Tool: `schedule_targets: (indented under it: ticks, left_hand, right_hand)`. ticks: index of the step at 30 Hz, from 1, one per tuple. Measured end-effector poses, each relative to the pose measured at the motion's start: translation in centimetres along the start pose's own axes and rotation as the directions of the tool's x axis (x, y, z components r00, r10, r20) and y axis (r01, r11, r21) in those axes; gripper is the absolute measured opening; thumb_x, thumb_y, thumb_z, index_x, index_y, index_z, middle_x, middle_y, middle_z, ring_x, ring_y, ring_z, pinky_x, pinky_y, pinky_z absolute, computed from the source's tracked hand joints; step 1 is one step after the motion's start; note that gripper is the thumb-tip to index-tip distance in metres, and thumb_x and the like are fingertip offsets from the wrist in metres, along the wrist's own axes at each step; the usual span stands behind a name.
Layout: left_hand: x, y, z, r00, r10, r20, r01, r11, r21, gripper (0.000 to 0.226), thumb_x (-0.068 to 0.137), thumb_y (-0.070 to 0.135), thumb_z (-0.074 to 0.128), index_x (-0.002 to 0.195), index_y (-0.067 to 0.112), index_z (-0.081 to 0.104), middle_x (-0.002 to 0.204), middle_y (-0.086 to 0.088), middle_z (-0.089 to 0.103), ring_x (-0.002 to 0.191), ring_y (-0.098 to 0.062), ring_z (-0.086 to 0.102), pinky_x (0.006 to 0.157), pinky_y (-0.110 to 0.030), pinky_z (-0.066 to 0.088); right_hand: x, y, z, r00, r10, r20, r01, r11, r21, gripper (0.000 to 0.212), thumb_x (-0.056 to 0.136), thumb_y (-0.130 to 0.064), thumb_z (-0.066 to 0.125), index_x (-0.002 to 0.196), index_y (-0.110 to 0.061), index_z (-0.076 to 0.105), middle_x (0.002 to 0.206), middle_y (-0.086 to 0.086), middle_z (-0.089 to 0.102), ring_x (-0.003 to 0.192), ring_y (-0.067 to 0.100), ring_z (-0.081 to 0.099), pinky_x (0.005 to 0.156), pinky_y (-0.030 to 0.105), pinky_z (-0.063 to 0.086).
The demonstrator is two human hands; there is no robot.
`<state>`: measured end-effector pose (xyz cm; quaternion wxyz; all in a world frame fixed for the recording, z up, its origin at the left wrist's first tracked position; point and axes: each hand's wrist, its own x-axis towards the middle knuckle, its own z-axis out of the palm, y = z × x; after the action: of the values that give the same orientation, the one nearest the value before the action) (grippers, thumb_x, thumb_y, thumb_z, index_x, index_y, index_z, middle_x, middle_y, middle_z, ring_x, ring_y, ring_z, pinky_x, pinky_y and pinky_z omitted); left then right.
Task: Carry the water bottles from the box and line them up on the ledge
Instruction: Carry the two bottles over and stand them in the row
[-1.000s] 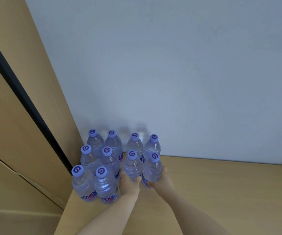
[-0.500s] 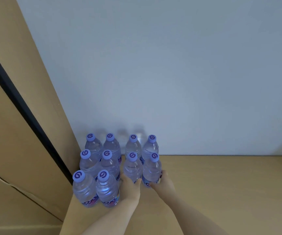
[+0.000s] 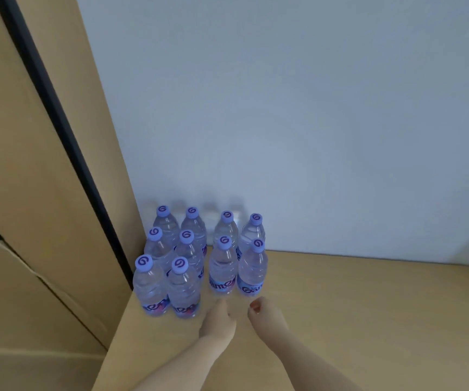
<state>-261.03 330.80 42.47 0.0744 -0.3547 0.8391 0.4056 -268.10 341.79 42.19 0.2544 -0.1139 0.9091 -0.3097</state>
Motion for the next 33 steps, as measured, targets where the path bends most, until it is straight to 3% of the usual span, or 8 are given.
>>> schedule_targets:
  ticks: [5, 11, 17, 22, 26, 29, 31, 33]
  left_hand:
    - [-3.4, -2.2, -0.1, 0.999, -0.024, 0.044, 0.011, 0.964, 0.266, 0.018, 0.092, 0.014, 0.036, 0.103, 0.016, 0.051, 0.114, -0.005, 0.061, 0.107, -0.026, 0.058, 0.086, -0.032, 0.046]
    - [-9.6, -6.7, -1.9, 0.988, -0.135, -0.072, 0.153, 0.905, 0.398, 0.023, 0.095, 0.019, 0.039, 0.113, 0.013, 0.051, 0.118, -0.007, 0.059, 0.113, -0.028, 0.056, 0.088, -0.035, 0.046]
    - [-16.7, -14.6, -6.5, 0.9, -0.382, -0.212, 0.426, 0.872, 0.239, 0.021, 0.095, 0.024, 0.038, 0.107, 0.016, 0.052, 0.113, -0.005, 0.062, 0.105, -0.026, 0.06, 0.076, -0.031, 0.043]
    - [-21.4, -21.2, -10.6, 0.81, -0.517, -0.277, 0.563, 0.817, 0.123, 0.032, 0.094, 0.028, 0.044, 0.118, 0.013, 0.058, 0.122, -0.01, 0.062, 0.113, -0.027, 0.059, 0.092, -0.034, 0.048]
    - [-24.8, -27.0, -13.9, 0.75, -0.579, -0.321, 0.625, 0.778, 0.057, 0.033, 0.094, 0.028, 0.044, 0.116, 0.011, 0.063, 0.122, -0.011, 0.065, 0.114, -0.026, 0.061, 0.093, -0.036, 0.049]
    - [-27.7, -31.8, -16.9, 0.711, -0.604, -0.36, 0.653, 0.757, 0.02, 0.033, 0.095, 0.027, 0.044, 0.114, 0.008, 0.062, 0.12, -0.014, 0.065, 0.112, -0.028, 0.062, 0.092, -0.037, 0.05]
    - [-30.0, -35.3, -19.2, 0.673, -0.621, -0.402, 0.675, 0.738, -0.012, 0.031, 0.096, 0.026, 0.043, 0.114, 0.007, 0.06, 0.119, -0.013, 0.065, 0.112, -0.028, 0.062, 0.092, -0.036, 0.049]
    - [-32.7, -38.6, -21.2, 0.638, -0.644, -0.422, 0.688, 0.723, -0.063, 0.03, 0.096, 0.024, 0.042, 0.113, 0.006, 0.06, 0.117, -0.014, 0.065, 0.11, -0.029, 0.062, 0.088, -0.035, 0.049]
  right_hand:
    - [-2.0, -0.1, 1.2, 0.977, -0.072, 0.2, 0.091, 0.992, -0.09, 0.026, 0.092, -0.028, 0.047, 0.112, -0.015, 0.058, 0.112, 0.005, 0.066, 0.1, 0.022, 0.062, 0.084, 0.029, 0.048]
    - [-5.0, -1.2, 4.1, 0.9, -0.21, 0.381, 0.317, 0.917, -0.241, 0.029, 0.095, -0.026, 0.048, 0.116, -0.009, 0.059, 0.121, 0.01, 0.063, 0.111, 0.026, 0.059, 0.086, 0.028, 0.045]
    - [-9.5, -5.2, 9.1, 0.763, -0.336, 0.552, 0.563, 0.765, -0.313, 0.033, 0.097, -0.026, 0.044, 0.119, -0.005, 0.057, 0.126, 0.012, 0.06, 0.116, 0.028, 0.056, 0.091, 0.029, 0.045]
    - [-13.8, -10.6, 13.9, 0.655, -0.424, 0.626, 0.712, 0.623, -0.323, 0.031, 0.1, -0.027, 0.043, 0.116, -0.006, 0.058, 0.12, 0.011, 0.059, 0.11, 0.024, 0.057, 0.087, 0.027, 0.043]
    - [-17.6, -15.7, 19.0, 0.565, -0.429, 0.705, 0.788, 0.534, -0.306, 0.019, 0.099, -0.023, 0.043, 0.095, -0.009, 0.054, 0.093, 0.005, 0.054, 0.086, 0.019, 0.053, 0.073, 0.029, 0.041]
    - [-21.0, -19.6, 23.3, 0.514, -0.434, 0.74, 0.836, 0.446, -0.319, 0.026, 0.099, -0.027, 0.044, 0.075, -0.018, 0.042, 0.075, -0.002, 0.047, 0.072, 0.018, 0.05, 0.064, 0.029, 0.038]
    - [-23.6, -22.4, 26.4, 0.467, -0.435, 0.77, 0.873, 0.366, -0.323, 0.023, 0.099, -0.032, 0.044, 0.081, -0.018, 0.048, 0.079, -0.001, 0.05, 0.08, 0.023, 0.058, 0.067, 0.03, 0.042]
    - [-26.3, -25.0, 29.6, 0.413, -0.438, 0.799, 0.903, 0.312, -0.296, 0.026, 0.099, -0.035, 0.045, 0.104, -0.012, 0.058, 0.094, 0.004, 0.06, 0.093, 0.027, 0.064, 0.074, 0.034, 0.049]
